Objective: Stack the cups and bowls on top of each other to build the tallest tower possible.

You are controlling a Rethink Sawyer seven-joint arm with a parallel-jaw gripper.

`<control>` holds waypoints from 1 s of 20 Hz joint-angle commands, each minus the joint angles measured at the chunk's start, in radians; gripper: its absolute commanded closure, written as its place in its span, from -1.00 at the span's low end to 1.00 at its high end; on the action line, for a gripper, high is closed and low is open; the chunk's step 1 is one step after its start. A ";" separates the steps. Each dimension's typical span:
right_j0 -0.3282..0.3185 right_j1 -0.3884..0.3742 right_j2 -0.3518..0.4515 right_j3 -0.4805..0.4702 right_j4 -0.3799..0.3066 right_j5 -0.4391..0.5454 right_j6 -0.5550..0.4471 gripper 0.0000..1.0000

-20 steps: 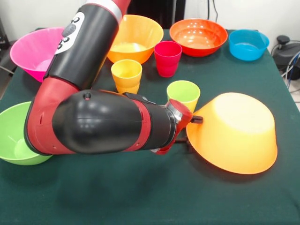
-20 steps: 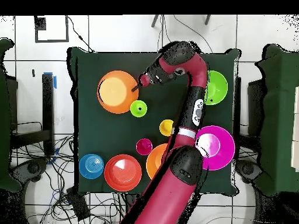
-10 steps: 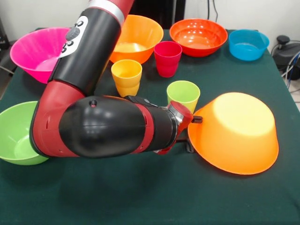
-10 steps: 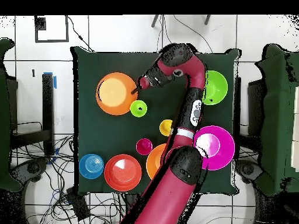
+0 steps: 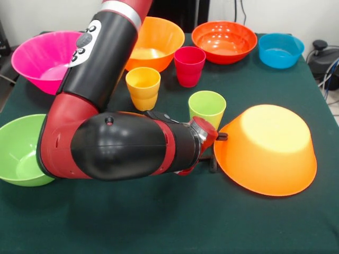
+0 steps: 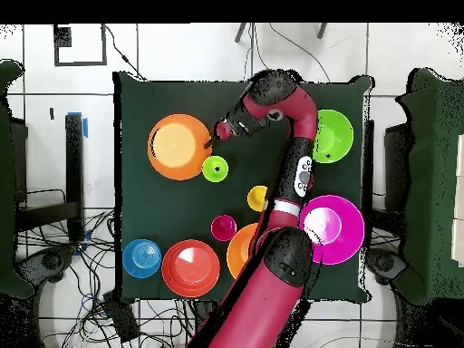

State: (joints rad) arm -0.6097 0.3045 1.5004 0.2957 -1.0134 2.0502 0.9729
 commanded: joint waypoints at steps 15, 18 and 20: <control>-0.009 -0.152 -0.223 0.120 -0.065 -0.370 -0.188 -1.00; -0.006 -0.173 -0.253 0.143 -0.047 -0.393 -0.163 -1.00; -0.006 -0.186 -0.274 0.161 -0.034 -0.411 -0.147 -1.00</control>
State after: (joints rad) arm -0.6125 0.1607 1.3627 0.3932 -1.0170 1.7170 0.9729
